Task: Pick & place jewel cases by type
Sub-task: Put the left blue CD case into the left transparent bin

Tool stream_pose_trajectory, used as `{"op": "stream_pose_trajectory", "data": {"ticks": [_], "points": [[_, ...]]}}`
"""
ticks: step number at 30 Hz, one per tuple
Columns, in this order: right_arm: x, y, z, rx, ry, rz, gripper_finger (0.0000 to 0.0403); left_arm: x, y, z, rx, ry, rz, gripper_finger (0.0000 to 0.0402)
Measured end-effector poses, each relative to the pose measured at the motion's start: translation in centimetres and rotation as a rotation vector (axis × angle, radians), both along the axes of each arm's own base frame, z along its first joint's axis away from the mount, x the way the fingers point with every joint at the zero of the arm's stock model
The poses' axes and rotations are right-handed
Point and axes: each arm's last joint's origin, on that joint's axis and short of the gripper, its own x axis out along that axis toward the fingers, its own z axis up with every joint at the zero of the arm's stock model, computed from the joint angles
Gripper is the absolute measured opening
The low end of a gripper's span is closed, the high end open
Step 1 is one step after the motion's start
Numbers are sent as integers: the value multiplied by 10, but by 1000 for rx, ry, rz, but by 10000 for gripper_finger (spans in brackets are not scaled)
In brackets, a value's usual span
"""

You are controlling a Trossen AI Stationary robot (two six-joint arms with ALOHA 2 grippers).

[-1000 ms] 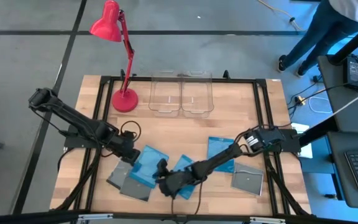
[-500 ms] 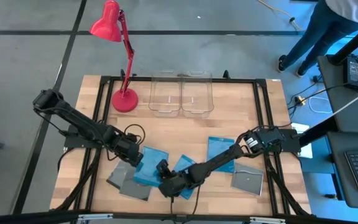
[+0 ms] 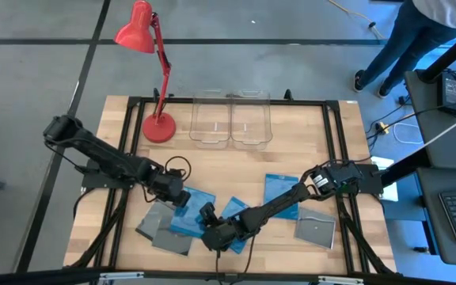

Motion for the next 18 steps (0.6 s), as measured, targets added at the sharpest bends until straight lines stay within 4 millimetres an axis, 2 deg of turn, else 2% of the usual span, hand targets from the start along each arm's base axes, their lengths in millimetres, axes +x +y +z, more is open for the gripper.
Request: {"op": "stream_pose_trajectory", "data": {"ticks": [6, 18], "points": [[0, 0, 0, 11, 9, 12, 155, 7, 1, -10, -22, 32, -29, 226], [1, -5, -2, 4, 23, 4, 155, 35, -5, -13, -101, -192, -162, 220]]}}
